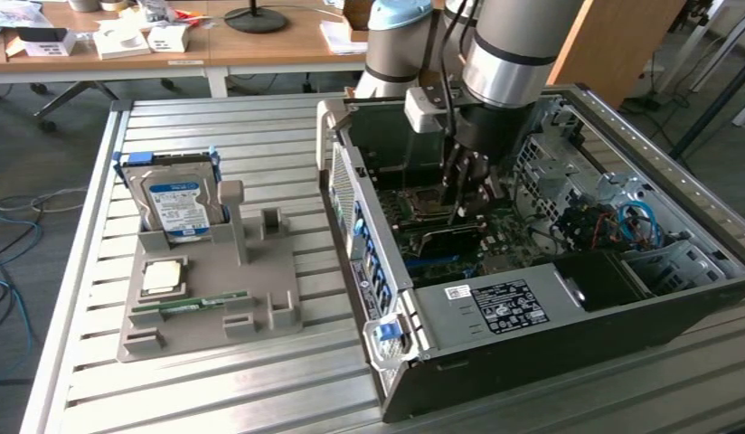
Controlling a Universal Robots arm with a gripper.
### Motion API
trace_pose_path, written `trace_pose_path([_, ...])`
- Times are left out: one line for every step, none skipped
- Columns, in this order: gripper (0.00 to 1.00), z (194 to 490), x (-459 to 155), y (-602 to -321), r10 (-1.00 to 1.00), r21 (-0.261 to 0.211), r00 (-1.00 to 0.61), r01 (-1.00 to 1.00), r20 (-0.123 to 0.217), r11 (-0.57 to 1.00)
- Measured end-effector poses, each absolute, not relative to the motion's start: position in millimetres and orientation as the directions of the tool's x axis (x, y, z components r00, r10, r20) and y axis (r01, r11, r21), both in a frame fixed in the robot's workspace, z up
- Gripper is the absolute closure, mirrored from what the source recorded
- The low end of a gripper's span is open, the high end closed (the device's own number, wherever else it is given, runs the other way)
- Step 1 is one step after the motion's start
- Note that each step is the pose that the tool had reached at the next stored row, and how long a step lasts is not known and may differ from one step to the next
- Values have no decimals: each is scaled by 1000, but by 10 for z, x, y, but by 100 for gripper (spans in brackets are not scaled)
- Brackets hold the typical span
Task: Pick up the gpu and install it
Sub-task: 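Insert the gpu into the slot, then press down on the gpu until it lock into place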
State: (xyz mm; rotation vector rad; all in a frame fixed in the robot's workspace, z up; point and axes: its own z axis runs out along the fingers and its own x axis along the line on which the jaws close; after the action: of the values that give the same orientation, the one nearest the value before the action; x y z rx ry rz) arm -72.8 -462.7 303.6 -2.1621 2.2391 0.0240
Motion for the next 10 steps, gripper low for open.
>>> trace_pose_path([60, 3037, -728, -4627, -999, -9, -35, -999, -32, 35])
trace_pose_path([60, 3039, -728, -4627, -999, -9, -35, -999, -31, 35])
trace_pose_path([60, 3042, -728, -4627, -999, -9, -35, -999, -31, 35])
trace_pose_path([60, 3048, -729, -4628, -999, -9, -35, -999, -31, 35])
trace_pose_path([60, 3053, -728, -4627, -999, -9, -35, -999, -31, 35])
trace_pose_path([60, 3053, -728, -4627, -999, -9, -35, -999, -31, 35])
trace_pose_path([60, 3054, -728, -4627, -999, -9, -35, -999, -31, 35])
trace_pose_path([60, 3054, -728, -4627, -999, -9, -35, -999, -31, 35])
trace_pose_path([60, 3054, -728, -4627, -999, -9, -35, -999, -31, 35])
trace_pose_path([60, 3054, -728, -4627, -999, -9, -35, -999, -31, 35])
